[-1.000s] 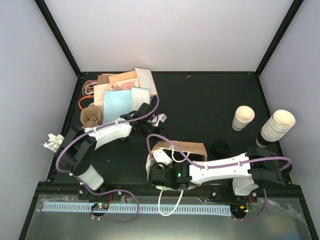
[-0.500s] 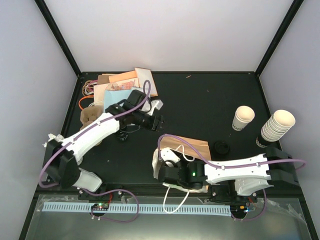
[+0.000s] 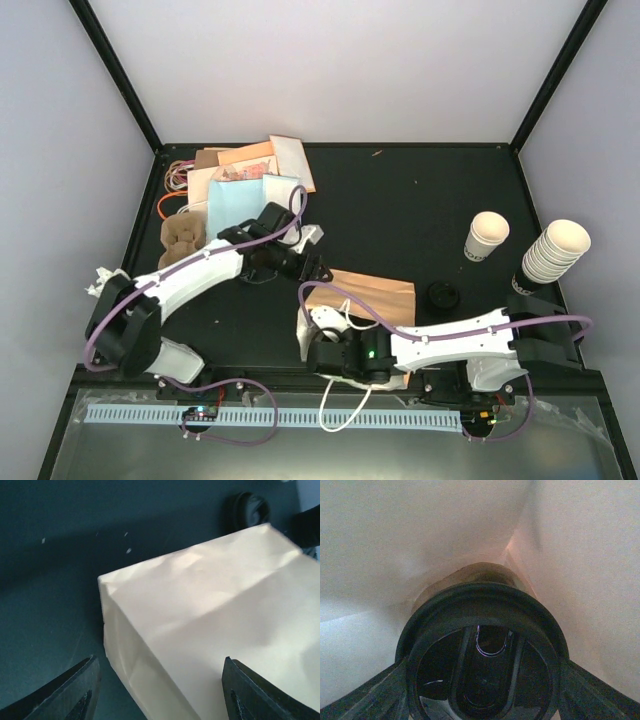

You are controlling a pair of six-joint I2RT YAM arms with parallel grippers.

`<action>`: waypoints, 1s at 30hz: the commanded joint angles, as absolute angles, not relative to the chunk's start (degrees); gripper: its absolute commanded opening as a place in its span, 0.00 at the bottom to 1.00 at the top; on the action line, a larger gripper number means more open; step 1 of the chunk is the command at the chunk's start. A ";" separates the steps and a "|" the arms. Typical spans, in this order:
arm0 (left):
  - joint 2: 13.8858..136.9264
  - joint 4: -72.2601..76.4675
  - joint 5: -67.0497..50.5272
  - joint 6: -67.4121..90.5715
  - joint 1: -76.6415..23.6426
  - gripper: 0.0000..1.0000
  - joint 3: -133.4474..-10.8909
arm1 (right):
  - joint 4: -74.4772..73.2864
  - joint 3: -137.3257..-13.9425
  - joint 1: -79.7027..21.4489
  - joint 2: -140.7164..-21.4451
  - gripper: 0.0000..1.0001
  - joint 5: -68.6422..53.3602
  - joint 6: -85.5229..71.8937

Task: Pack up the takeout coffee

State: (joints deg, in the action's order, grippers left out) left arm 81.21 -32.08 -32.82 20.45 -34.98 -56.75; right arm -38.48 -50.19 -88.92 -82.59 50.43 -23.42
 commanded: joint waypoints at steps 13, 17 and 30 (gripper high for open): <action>97.85 -19.49 -33.41 30.91 -37.11 0.68 -57.08 | -37.02 -50.15 -89.98 -82.42 0.59 52.89 -22.47; 101.50 -19.36 -34.04 31.70 -37.12 0.68 -59.47 | -36.54 -49.30 -89.97 -80.75 0.59 52.65 -22.65; 105.41 -20.10 -34.50 29.91 -35.28 0.68 -66.81 | -40.60 -50.46 -89.93 -79.88 0.59 52.95 -25.87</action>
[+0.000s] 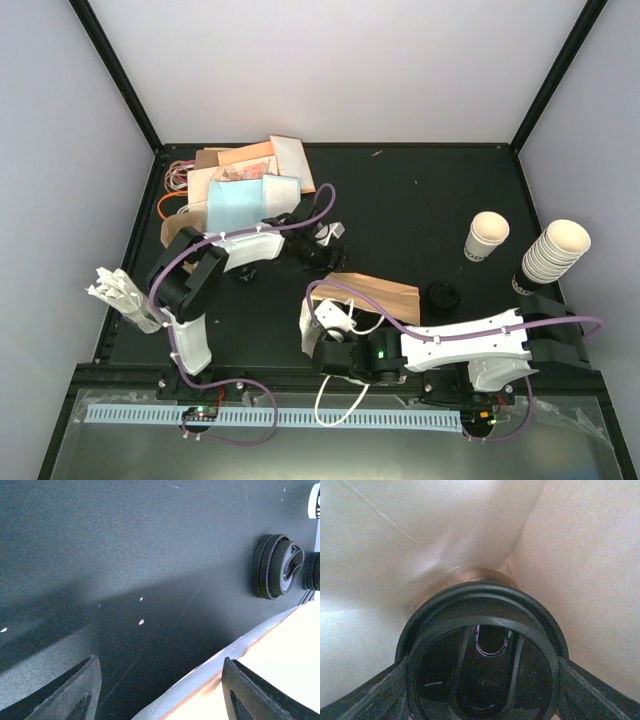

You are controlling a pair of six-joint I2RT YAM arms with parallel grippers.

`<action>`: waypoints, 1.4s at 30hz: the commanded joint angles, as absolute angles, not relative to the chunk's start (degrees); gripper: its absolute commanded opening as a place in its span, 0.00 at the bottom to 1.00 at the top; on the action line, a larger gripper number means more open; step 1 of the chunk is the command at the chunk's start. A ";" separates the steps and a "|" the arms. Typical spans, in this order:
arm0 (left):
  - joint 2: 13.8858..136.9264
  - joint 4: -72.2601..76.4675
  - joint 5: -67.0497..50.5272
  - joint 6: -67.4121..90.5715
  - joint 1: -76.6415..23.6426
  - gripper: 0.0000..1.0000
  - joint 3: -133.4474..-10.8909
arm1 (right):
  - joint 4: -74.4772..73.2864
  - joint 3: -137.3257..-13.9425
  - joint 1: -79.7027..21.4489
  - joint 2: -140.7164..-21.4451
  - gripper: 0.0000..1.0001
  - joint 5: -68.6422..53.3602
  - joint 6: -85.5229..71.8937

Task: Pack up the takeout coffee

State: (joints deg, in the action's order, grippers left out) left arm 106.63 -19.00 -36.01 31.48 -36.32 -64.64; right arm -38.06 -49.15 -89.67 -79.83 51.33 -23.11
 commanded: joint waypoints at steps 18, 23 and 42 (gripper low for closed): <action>93.15 -29.53 -31.67 27.43 -32.73 0.68 -69.53 | -47.26 -60.41 -79.25 -65.10 0.61 39.83 -26.60; 87.32 -31.55 -30.36 27.51 -30.09 0.69 -70.13 | -49.76 -66.93 -72.17 -62.36 0.61 32.64 -23.77; 69.34 -44.87 -21.91 23.32 -24.10 0.70 -74.61 | -80.61 -123.68 -70.12 -83.42 0.61 12.96 -16.10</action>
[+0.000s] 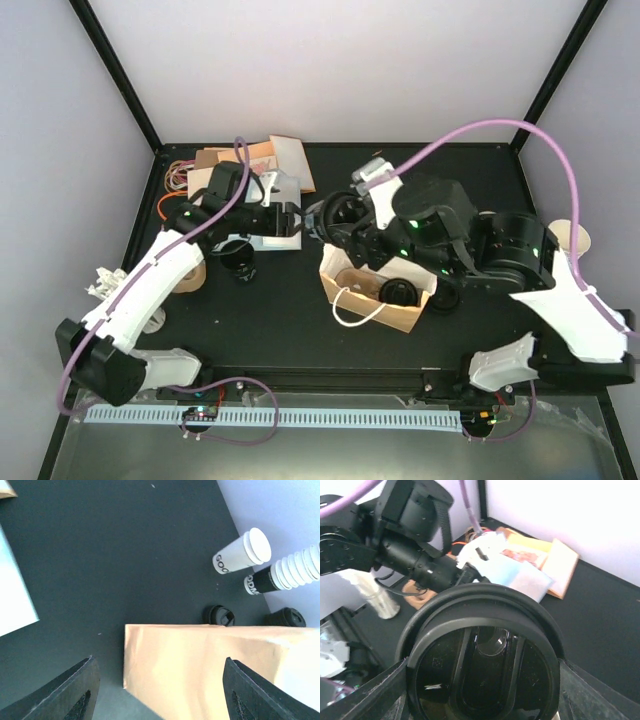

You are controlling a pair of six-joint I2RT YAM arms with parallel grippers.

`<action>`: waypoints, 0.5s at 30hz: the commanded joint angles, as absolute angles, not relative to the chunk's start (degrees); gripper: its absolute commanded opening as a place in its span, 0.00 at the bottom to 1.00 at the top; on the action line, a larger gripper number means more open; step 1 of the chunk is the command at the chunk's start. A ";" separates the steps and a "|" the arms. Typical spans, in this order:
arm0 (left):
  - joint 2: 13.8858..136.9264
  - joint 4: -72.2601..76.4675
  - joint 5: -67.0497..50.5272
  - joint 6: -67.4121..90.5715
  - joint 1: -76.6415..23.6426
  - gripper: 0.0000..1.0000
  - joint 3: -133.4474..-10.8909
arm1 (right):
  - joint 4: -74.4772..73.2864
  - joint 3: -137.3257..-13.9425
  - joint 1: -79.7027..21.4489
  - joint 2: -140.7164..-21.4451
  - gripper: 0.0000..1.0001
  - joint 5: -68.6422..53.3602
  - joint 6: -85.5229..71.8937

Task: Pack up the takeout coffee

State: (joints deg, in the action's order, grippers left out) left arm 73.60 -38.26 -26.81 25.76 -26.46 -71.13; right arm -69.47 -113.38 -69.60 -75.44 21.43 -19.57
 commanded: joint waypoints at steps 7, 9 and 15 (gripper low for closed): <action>59.77 -51.22 -15.14 19.75 -16.70 0.72 -75.23 | -83.68 -134.18 -76.40 -94.18 0.61 7.16 -14.60; 58.77 -53.49 -14.76 18.61 -14.89 0.72 -75.74 | -82.75 -132.84 -78.66 -95.82 0.61 8.26 -15.52; 55.60 -54.90 -13.04 18.00 -12.97 0.72 -72.83 | -78.24 -117.71 -83.14 -98.98 0.58 11.40 -20.57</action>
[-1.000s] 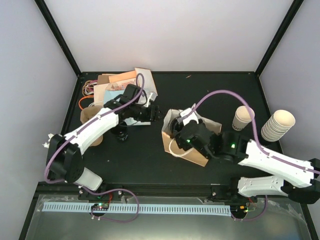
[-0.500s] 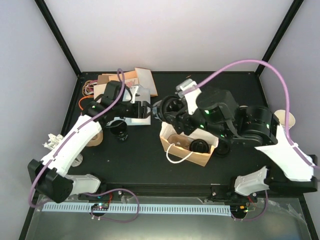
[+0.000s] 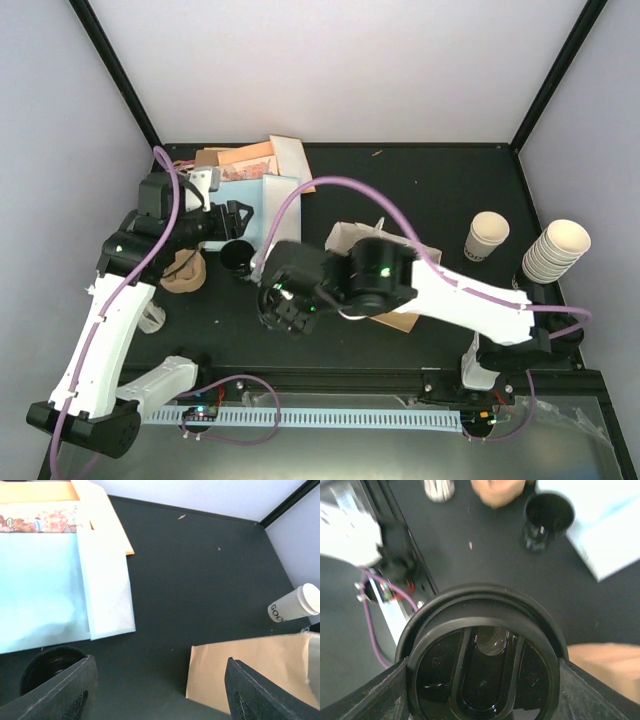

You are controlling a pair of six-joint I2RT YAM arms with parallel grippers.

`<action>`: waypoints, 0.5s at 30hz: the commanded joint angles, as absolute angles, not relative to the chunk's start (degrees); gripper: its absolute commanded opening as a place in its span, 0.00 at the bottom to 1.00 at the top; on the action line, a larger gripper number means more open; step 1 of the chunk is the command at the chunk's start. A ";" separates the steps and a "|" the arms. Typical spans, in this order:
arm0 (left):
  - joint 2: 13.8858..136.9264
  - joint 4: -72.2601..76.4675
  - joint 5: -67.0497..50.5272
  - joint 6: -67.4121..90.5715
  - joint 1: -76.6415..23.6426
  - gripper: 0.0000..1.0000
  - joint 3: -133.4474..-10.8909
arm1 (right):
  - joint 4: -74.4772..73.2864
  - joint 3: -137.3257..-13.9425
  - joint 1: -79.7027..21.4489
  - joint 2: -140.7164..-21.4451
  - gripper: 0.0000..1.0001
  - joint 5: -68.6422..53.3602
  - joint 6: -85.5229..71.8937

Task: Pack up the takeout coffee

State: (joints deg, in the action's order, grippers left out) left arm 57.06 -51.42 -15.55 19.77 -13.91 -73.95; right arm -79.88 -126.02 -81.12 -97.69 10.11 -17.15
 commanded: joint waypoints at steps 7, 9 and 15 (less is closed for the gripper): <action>53.10 -55.02 -12.74 17.82 -12.48 0.72 -69.04 | -64.57 -93.80 -84.81 -98.04 0.58 13.48 -27.01; 52.98 -55.11 -12.74 17.69 -12.44 0.73 -68.87 | -61.55 -90.66 -84.81 -97.96 0.58 13.75 -27.42; 53.66 -55.08 -12.66 16.93 -12.39 0.73 -68.64 | -57.16 -85.52 -84.83 -98.84 0.58 14.61 -28.08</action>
State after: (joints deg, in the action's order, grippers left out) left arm 53.95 -54.52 -13.28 18.20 -13.06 -68.73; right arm -63.86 -87.29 -84.47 -99.39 12.97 -26.33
